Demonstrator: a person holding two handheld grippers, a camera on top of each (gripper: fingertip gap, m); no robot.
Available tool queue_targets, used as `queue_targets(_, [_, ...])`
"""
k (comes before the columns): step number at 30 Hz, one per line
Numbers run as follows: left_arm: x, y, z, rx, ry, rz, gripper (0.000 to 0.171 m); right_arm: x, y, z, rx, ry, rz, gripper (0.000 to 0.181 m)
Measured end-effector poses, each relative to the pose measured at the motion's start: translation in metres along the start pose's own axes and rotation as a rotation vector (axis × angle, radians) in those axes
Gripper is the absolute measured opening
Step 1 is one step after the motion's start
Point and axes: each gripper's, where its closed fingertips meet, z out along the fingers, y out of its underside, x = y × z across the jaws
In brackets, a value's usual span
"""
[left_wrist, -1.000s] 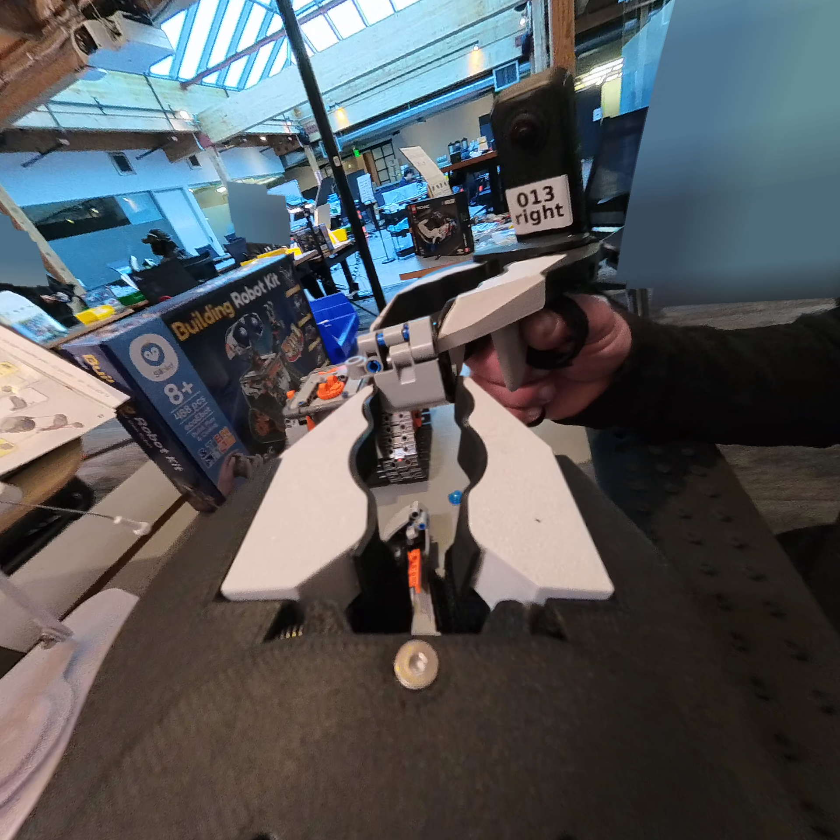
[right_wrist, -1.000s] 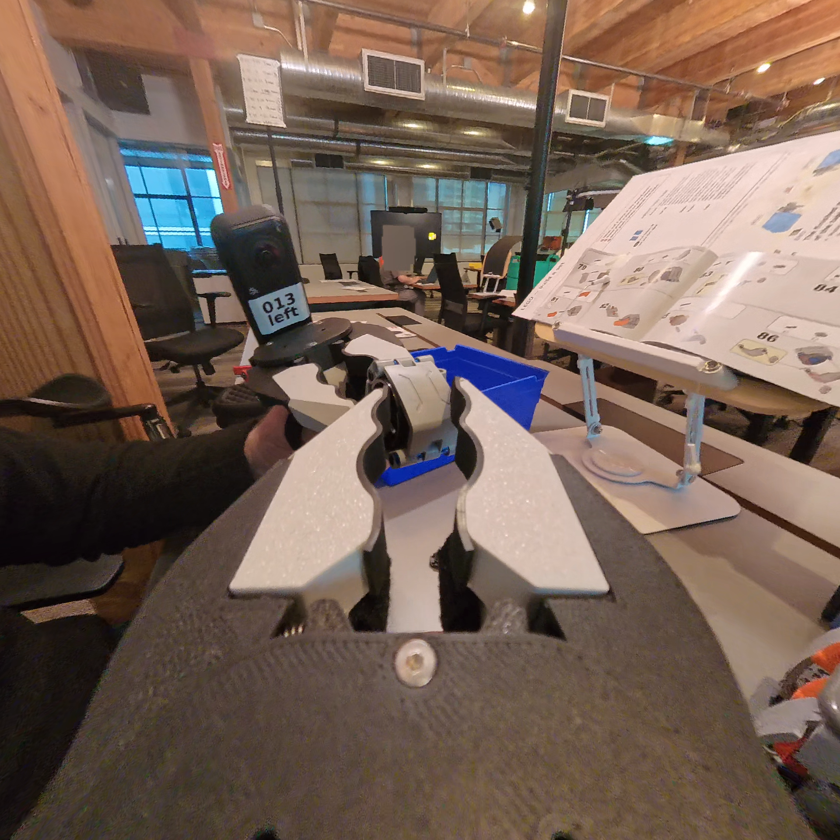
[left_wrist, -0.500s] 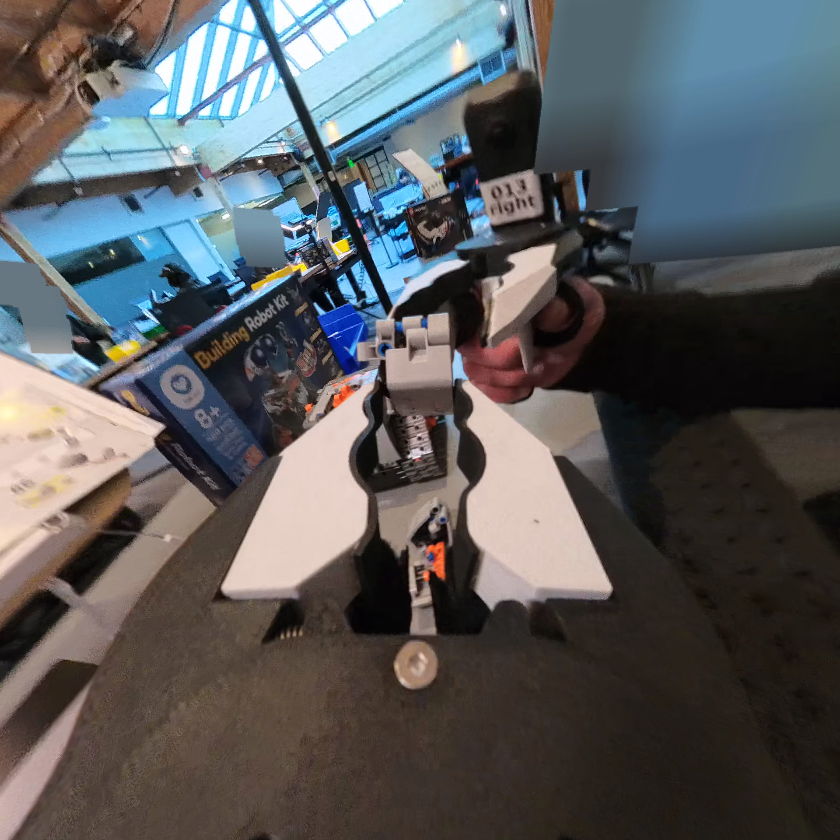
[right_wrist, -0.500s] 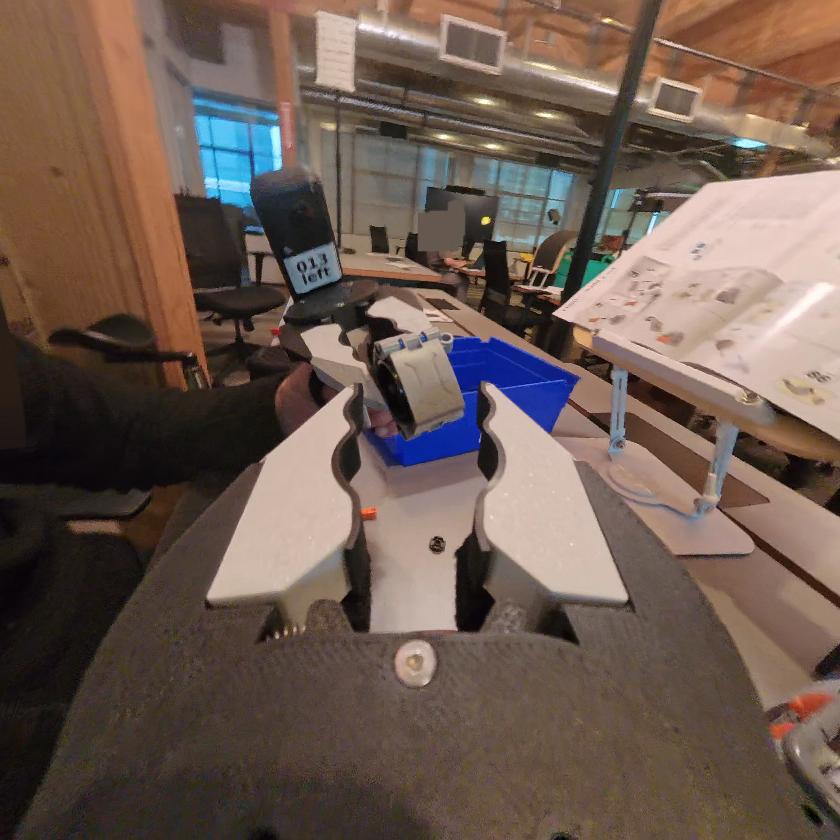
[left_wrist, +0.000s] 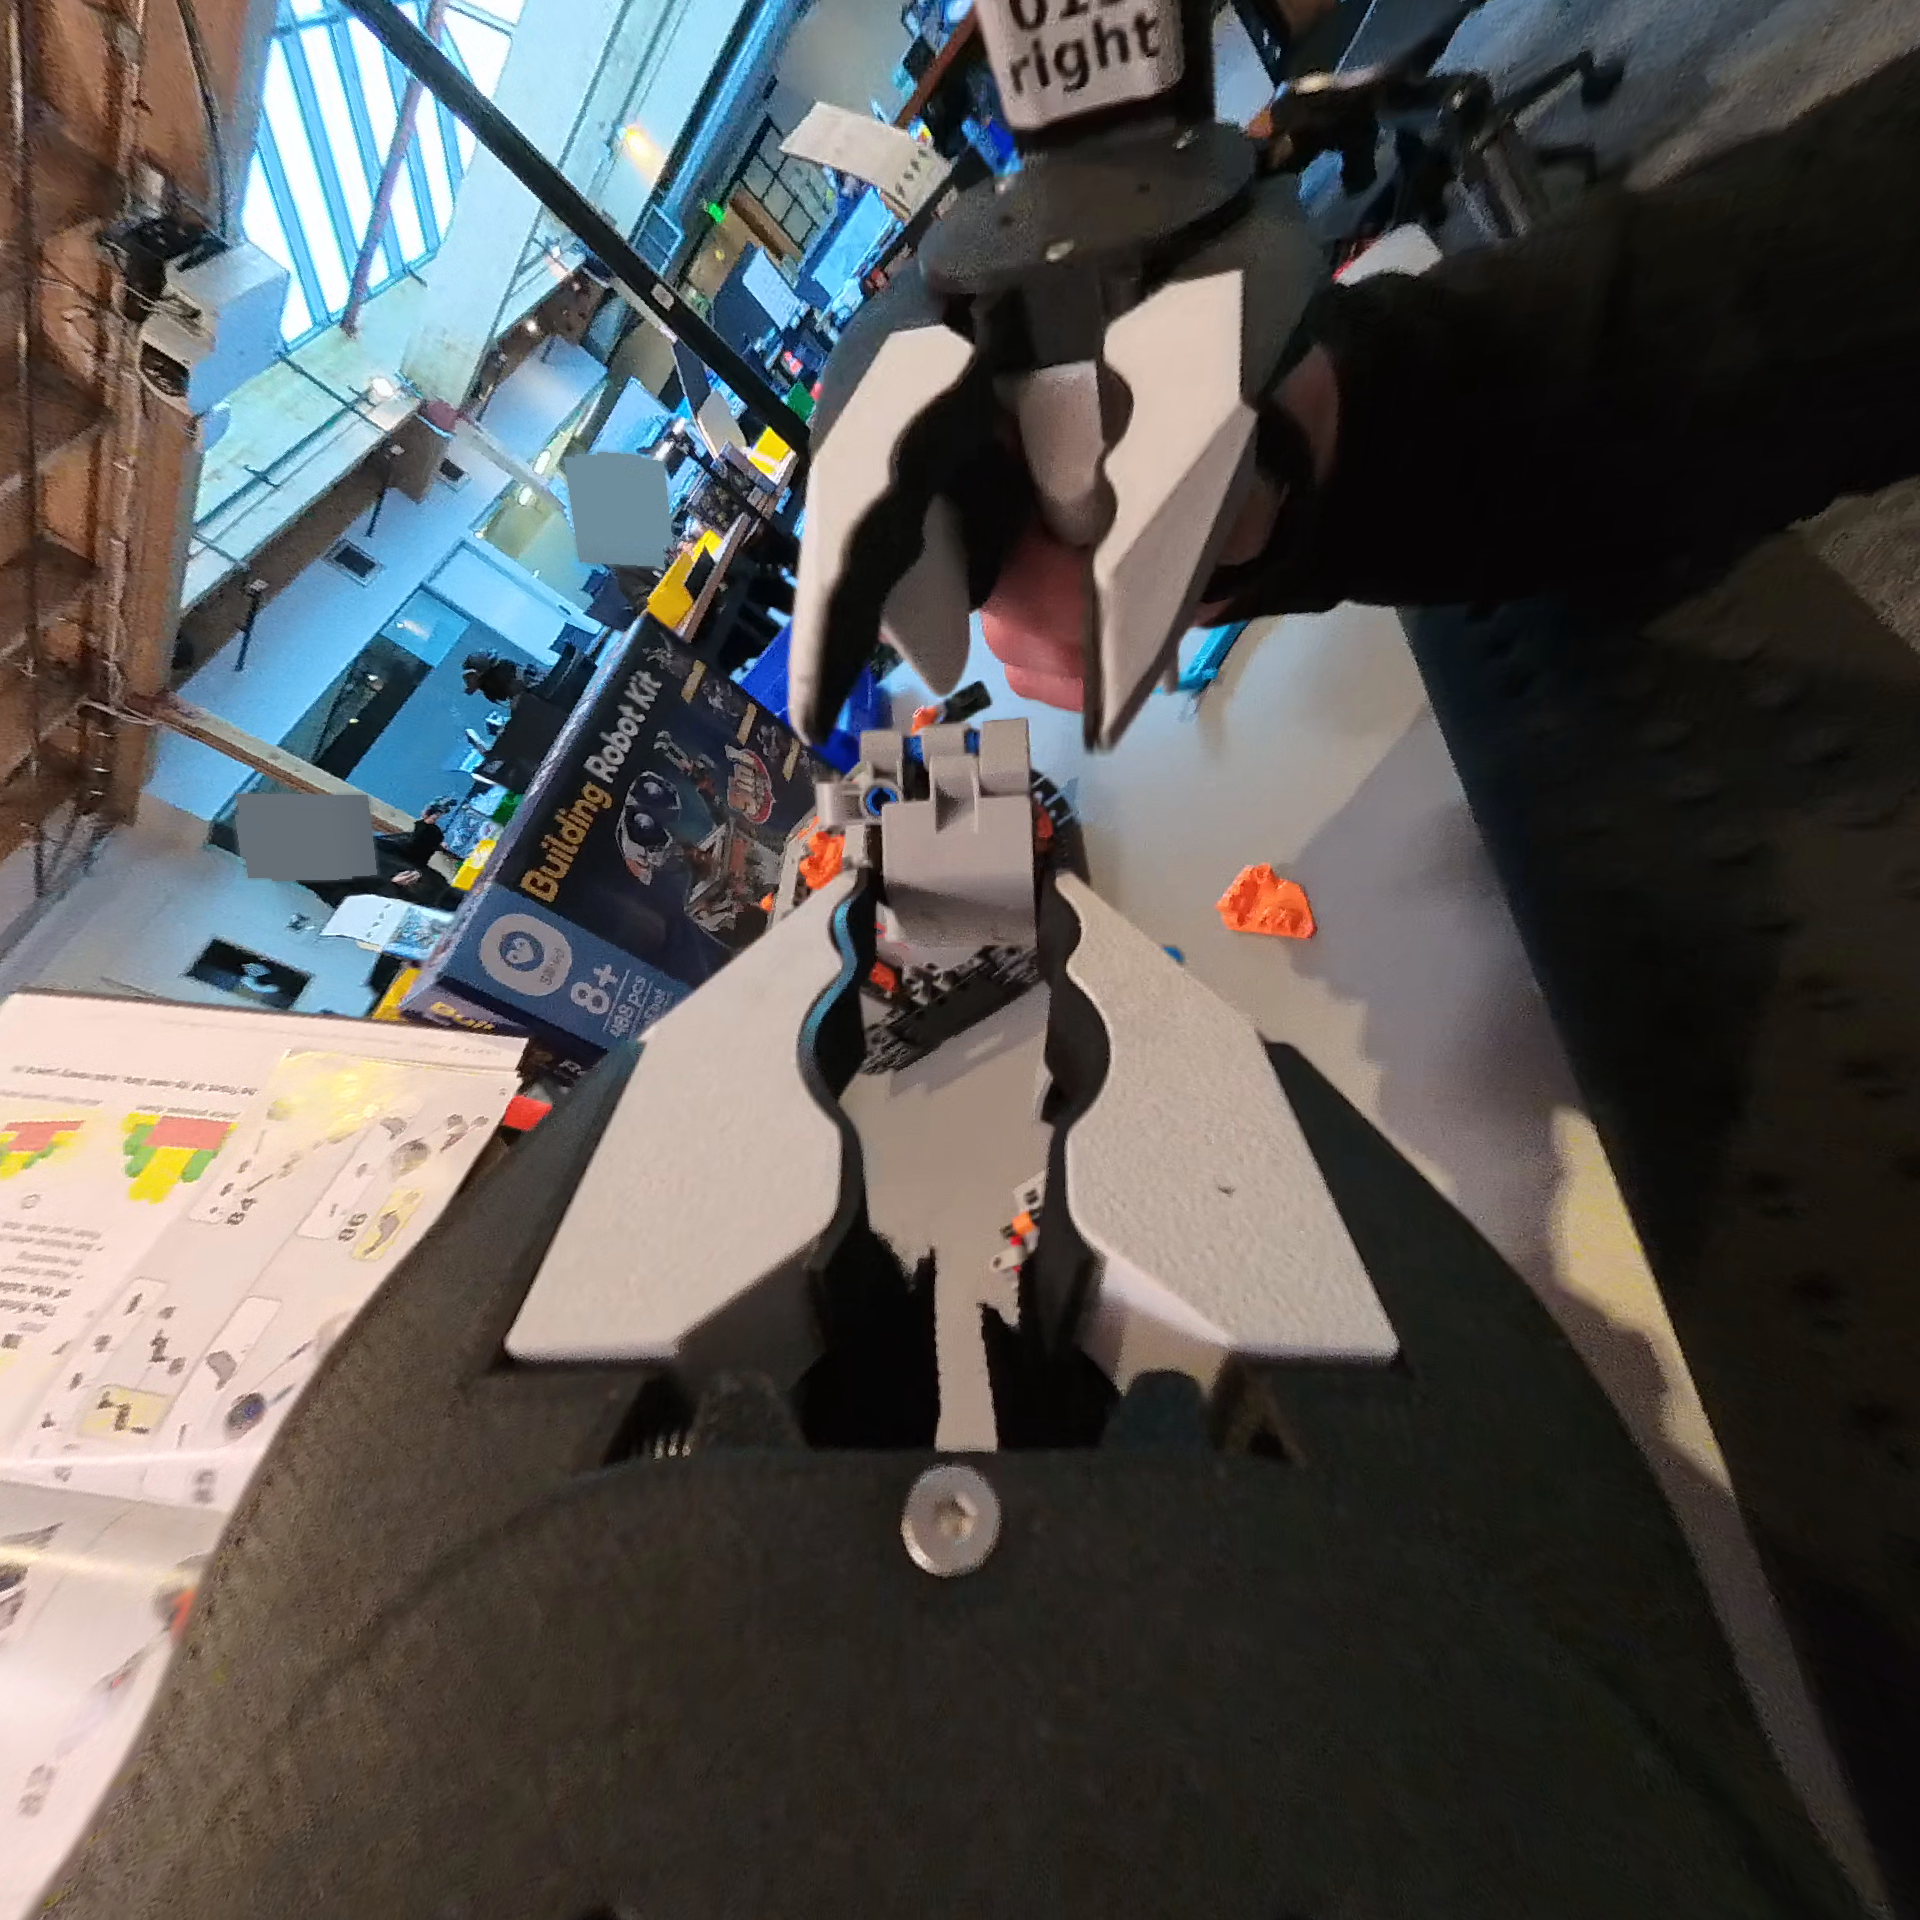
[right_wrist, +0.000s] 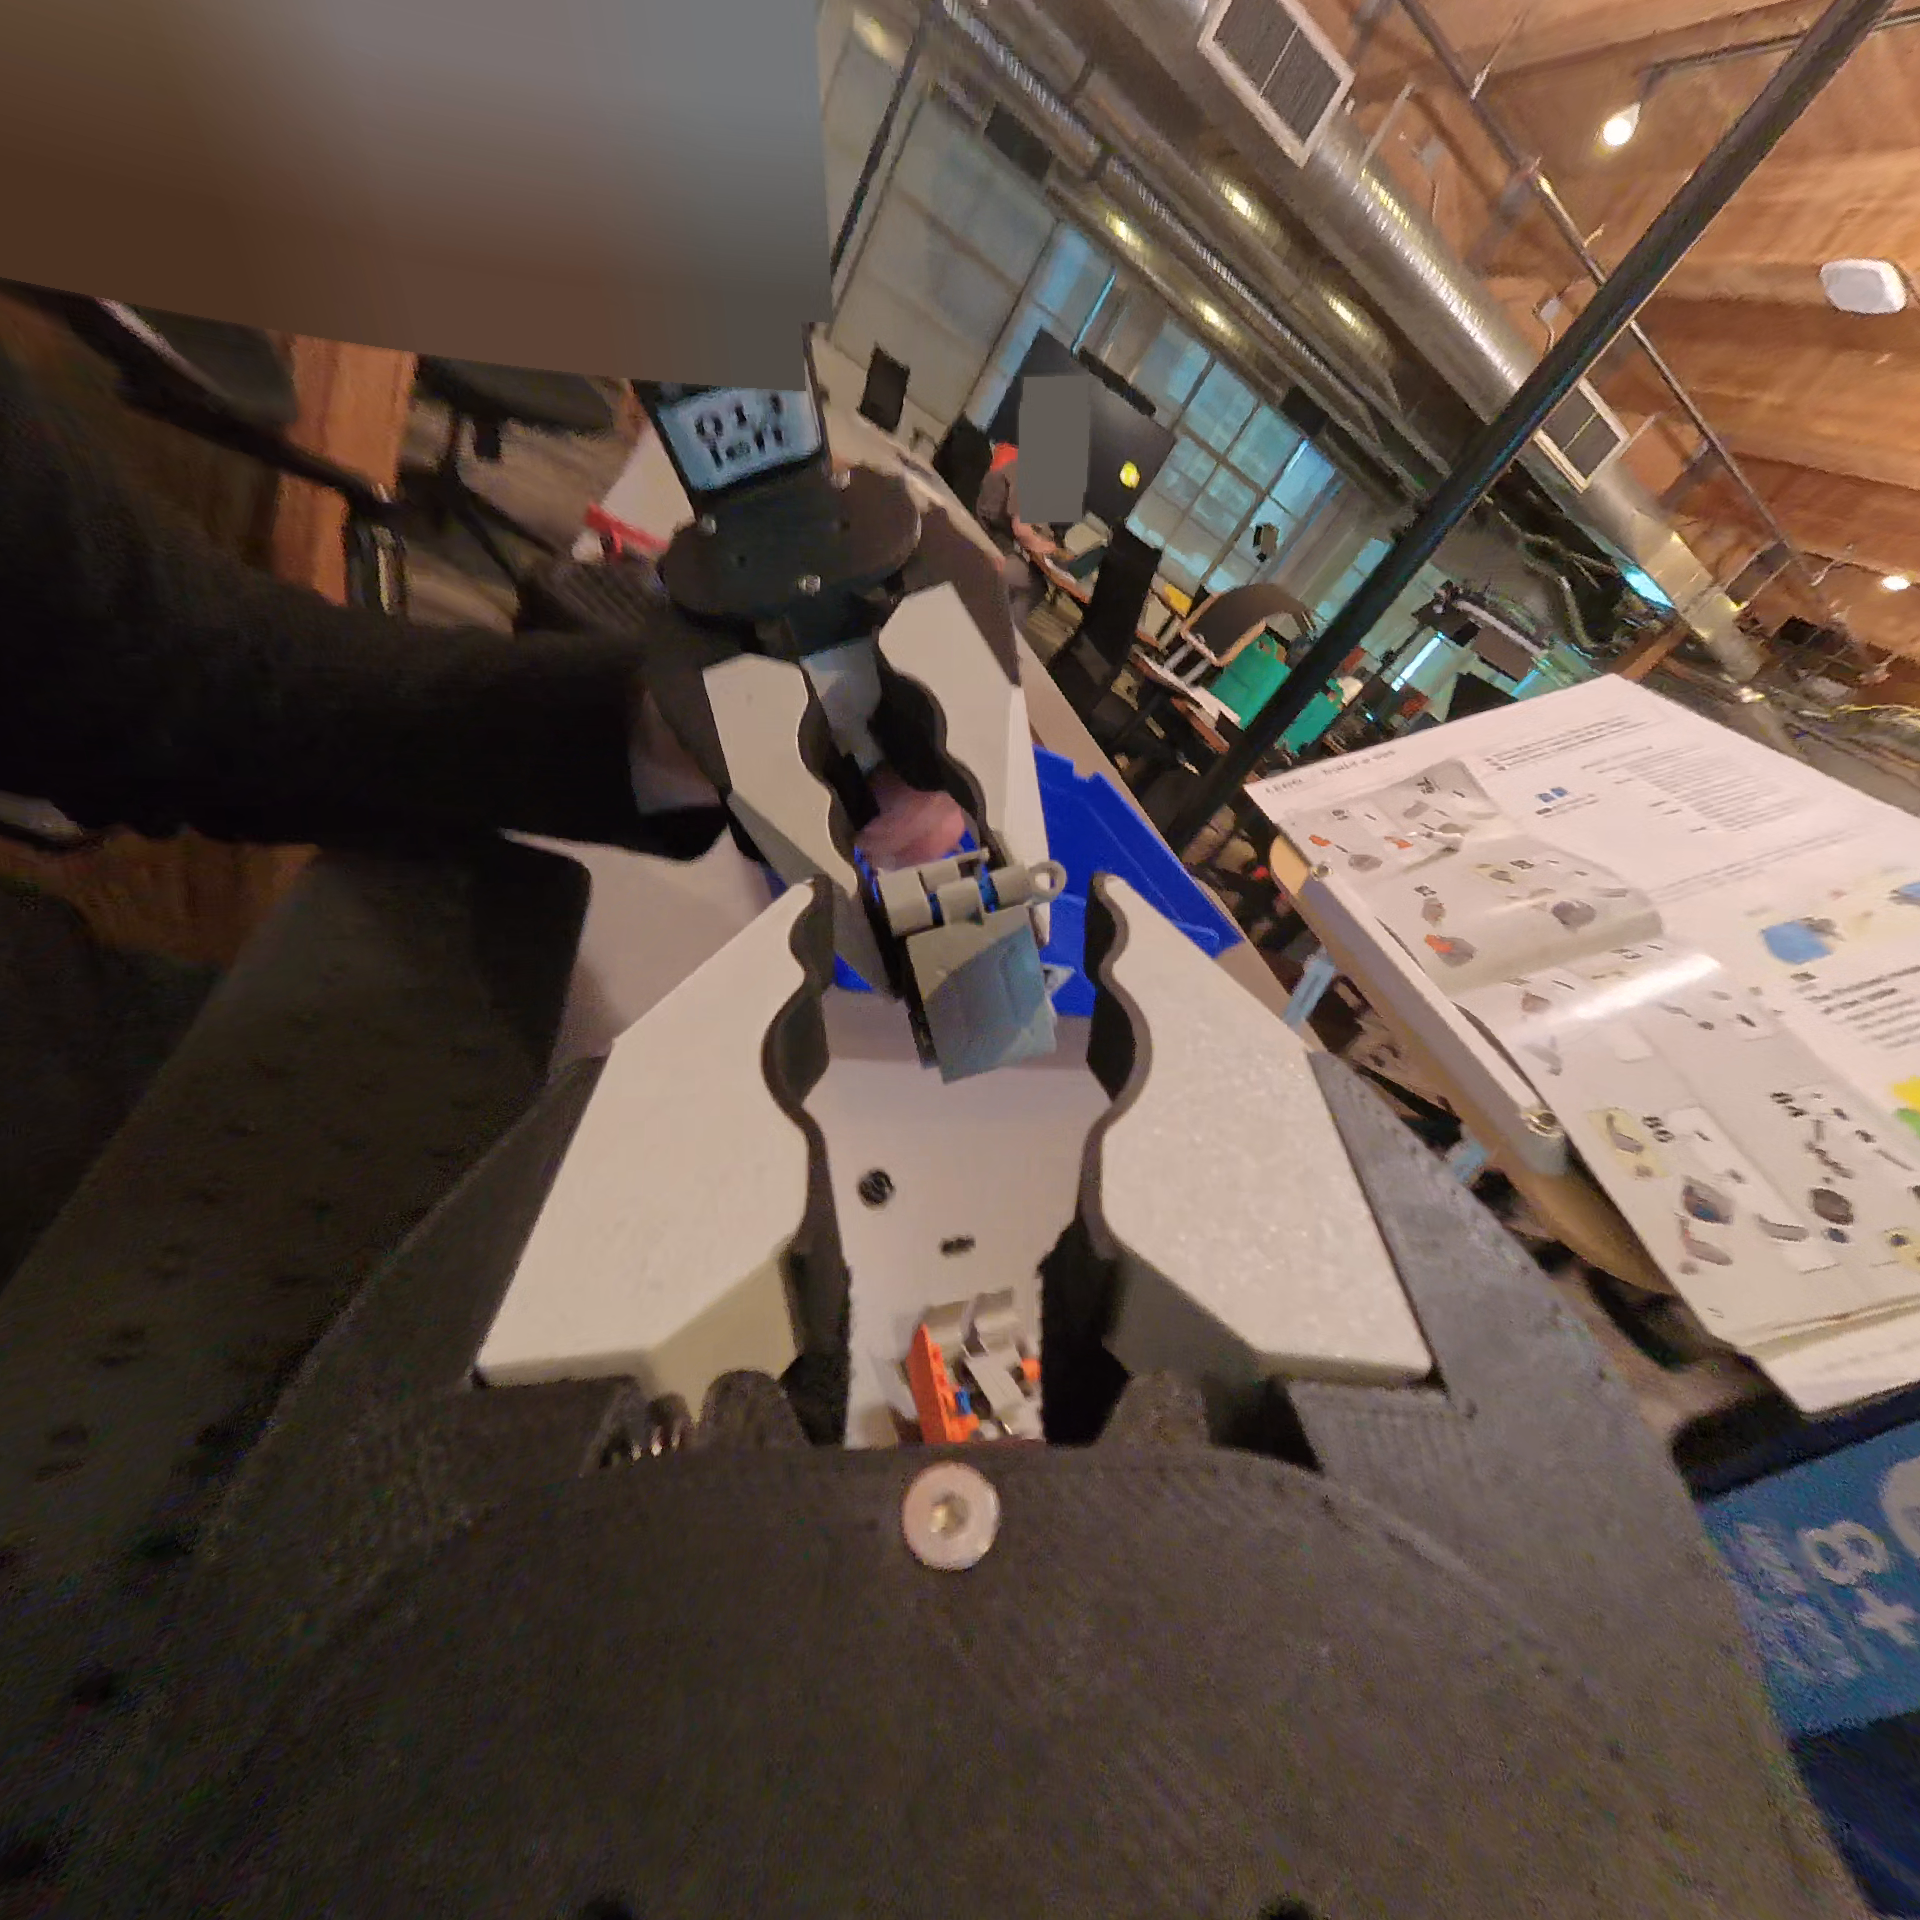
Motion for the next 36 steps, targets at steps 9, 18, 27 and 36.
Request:
queue_targets(9, [0.006,0.011,0.002,-0.104,-0.001,0.097,0.028,-0.008,0.016,0.007,-0.135,0.02,-0.142,0.031])
queue_targets(18, [0.008,0.027,0.007,-0.238,-0.042,0.204,0.028,-0.007,0.031,0.011,-0.253,0.055,-0.221,0.026])
queue_targets(27, [0.001,0.016,0.004,-0.191,-0.086,0.151,0.045,-0.007,0.036,0.01,-0.293,0.07,-0.256,0.025])
queue_targets(36, [0.014,0.022,0.007,-0.227,-0.017,0.138,0.036,-0.013,0.042,0.011,-0.34,0.05,-0.292,0.025])
